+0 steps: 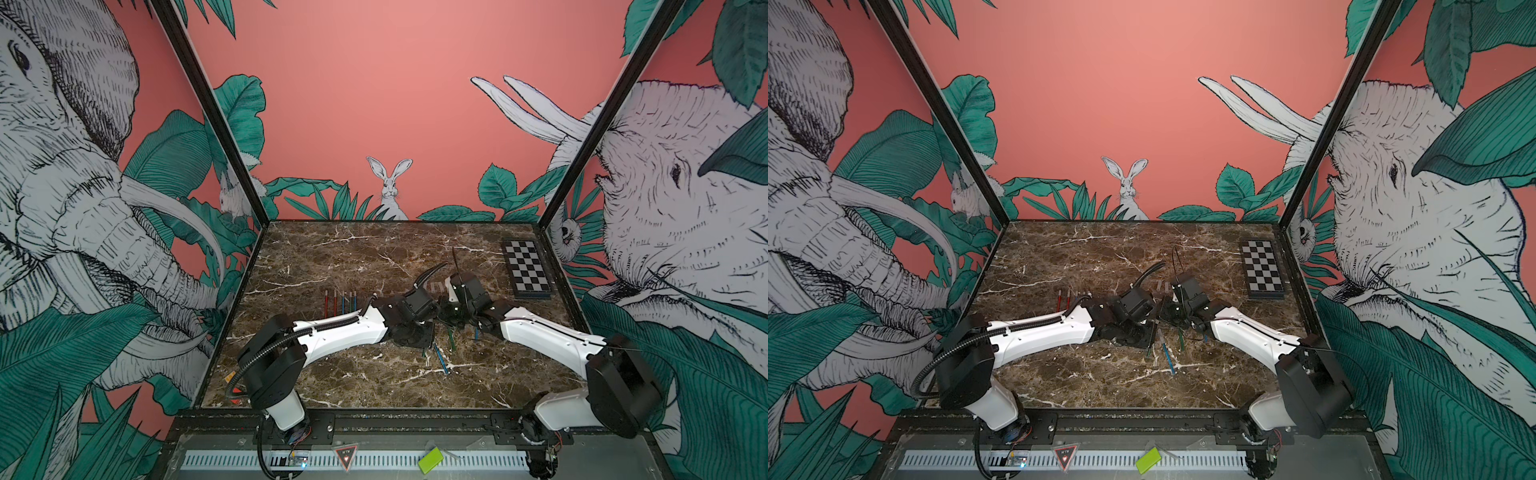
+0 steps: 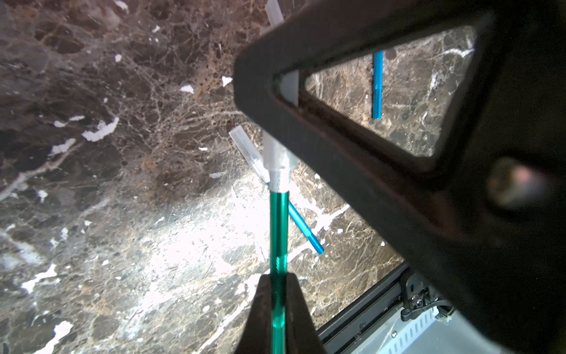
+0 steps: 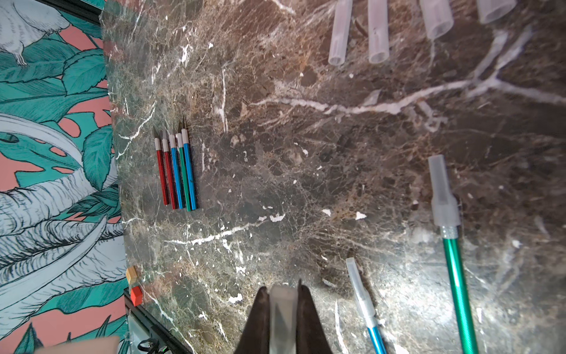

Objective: Remove protective caps from carving knives
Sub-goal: Remove the protective sleeve from the carving knife.

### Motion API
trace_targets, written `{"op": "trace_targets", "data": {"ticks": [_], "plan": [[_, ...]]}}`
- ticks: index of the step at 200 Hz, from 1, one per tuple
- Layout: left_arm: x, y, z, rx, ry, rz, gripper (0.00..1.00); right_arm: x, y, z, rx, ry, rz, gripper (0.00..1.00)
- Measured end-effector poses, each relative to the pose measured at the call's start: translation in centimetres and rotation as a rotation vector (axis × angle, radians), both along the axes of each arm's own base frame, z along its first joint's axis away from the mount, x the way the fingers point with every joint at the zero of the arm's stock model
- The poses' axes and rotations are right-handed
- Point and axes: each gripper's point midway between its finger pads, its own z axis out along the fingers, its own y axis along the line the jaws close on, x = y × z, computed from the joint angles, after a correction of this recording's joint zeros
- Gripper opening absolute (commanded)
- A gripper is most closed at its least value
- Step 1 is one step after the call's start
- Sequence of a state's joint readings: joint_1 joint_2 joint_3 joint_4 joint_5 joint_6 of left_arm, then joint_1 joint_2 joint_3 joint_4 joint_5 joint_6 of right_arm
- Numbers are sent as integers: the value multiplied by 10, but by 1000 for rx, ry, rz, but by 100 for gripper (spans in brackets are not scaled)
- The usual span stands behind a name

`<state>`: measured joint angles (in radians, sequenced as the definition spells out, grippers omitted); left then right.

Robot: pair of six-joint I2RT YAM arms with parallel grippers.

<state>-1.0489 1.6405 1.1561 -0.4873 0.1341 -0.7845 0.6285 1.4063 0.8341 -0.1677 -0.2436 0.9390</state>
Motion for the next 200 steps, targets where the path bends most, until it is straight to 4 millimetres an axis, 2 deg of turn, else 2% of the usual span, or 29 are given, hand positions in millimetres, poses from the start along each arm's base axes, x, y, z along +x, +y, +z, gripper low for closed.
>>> {"op": "trace_targets", "data": {"ticks": [152, 200], "plan": [[5, -8, 10, -24, -37, 9, 0, 8, -9, 14, -77, -32, -27, 0], [-5, -8, 7, -10, -16, -14, 0, 22, -18, 25, -73, -83, -82, 0]]}}
